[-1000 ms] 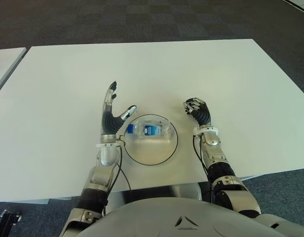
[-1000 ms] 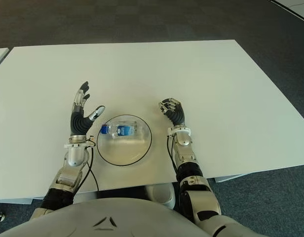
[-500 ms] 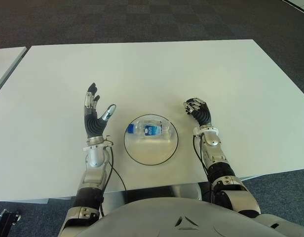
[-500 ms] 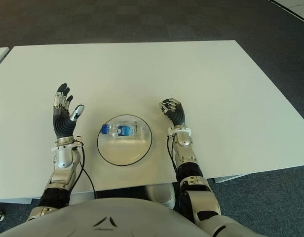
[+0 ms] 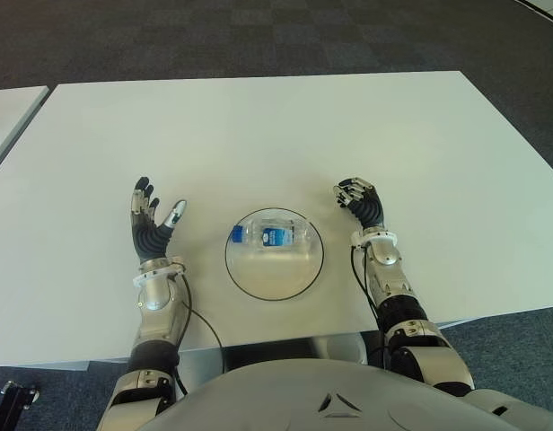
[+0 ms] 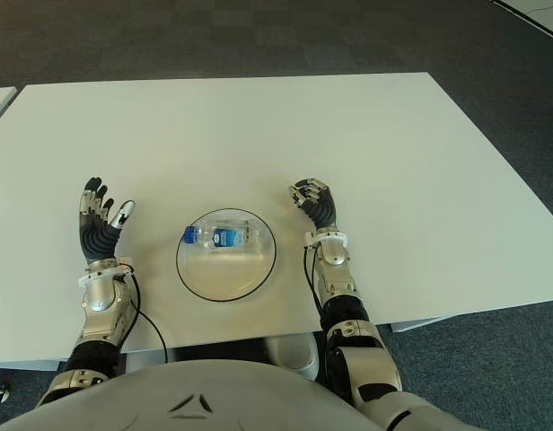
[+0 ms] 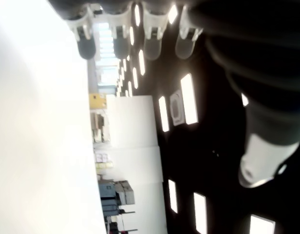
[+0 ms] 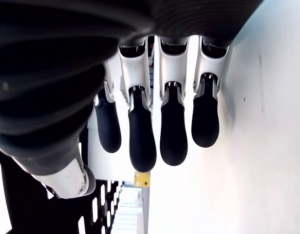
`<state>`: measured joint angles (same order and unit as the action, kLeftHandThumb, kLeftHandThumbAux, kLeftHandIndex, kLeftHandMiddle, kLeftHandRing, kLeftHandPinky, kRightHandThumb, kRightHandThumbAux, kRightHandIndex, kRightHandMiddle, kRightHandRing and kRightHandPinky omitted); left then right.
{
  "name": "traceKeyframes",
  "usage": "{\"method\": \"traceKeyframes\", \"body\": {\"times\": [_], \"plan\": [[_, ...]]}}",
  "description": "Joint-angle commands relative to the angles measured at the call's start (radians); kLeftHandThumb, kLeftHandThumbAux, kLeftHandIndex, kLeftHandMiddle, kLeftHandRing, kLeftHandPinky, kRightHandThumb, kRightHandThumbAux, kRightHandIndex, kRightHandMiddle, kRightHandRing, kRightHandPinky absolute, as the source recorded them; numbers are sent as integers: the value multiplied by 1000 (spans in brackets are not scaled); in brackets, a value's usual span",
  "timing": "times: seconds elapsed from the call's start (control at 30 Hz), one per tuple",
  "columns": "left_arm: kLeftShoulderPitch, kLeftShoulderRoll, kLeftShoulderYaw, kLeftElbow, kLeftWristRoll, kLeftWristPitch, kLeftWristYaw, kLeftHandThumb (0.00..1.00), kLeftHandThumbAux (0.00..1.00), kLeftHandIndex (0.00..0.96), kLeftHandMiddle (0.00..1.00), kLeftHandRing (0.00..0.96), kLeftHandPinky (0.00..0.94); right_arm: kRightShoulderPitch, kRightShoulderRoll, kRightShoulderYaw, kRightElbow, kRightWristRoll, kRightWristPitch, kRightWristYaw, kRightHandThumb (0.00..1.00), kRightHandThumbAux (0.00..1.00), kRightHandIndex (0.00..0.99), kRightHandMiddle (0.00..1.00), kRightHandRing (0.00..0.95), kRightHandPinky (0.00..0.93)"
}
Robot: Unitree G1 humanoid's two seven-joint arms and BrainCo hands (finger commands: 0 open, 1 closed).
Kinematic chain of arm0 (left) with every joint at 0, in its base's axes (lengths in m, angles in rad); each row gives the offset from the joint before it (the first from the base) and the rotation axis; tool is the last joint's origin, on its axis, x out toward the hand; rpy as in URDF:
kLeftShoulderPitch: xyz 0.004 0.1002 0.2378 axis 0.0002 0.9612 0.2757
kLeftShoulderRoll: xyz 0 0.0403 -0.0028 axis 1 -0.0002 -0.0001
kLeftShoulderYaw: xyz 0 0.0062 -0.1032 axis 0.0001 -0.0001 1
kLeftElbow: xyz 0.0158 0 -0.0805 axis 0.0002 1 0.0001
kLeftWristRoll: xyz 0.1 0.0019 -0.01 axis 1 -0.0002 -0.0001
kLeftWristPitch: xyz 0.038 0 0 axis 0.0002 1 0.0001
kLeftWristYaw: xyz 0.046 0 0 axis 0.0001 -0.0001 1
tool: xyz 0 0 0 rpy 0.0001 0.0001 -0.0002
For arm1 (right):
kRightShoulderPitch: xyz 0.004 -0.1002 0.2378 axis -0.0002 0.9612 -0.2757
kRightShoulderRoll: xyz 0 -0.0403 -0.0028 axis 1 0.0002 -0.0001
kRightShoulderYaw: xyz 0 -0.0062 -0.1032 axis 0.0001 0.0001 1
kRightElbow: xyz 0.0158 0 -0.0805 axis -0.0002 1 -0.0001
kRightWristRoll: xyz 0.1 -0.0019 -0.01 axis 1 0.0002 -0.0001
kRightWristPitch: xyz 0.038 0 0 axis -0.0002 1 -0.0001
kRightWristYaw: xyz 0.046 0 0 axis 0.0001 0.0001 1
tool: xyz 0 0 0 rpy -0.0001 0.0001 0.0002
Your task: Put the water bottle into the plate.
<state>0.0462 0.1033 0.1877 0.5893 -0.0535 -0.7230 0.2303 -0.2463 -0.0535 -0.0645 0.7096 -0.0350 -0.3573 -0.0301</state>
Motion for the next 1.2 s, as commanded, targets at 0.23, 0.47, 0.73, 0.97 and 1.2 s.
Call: {"method": "traceKeyframes", "body": {"times": [0.23, 0.47, 0.73, 0.97, 1.2], "plan": [[-9, -16, 6, -15, 60, 128, 49, 1, 810, 258, 272, 270, 324, 52, 5, 5, 44, 0, 57, -1, 708, 729, 433, 614, 592, 586], [-6, 12, -2, -33, 84, 235, 24, 13, 936, 422, 438, 435, 468, 52, 4, 7, 43, 2, 55, 4, 709, 729, 433, 619, 596, 589], [0, 45, -26, -43, 97, 306, -38, 643, 738, 435, 563, 535, 535, 53, 6, 5, 40, 2, 61, -2, 709, 729, 433, 621, 597, 587], [21, 30, -43, -95, 93, 345, -77, 704, 715, 435, 588, 556, 544, 53, 7, 3, 41, 6, 55, 1, 708, 729, 433, 617, 594, 590], [31, 27, -72, -125, 118, 339, -79, 710, 714, 435, 597, 572, 558, 56, 7, 5, 36, 8, 48, 12, 709, 729, 433, 620, 603, 600]]}}
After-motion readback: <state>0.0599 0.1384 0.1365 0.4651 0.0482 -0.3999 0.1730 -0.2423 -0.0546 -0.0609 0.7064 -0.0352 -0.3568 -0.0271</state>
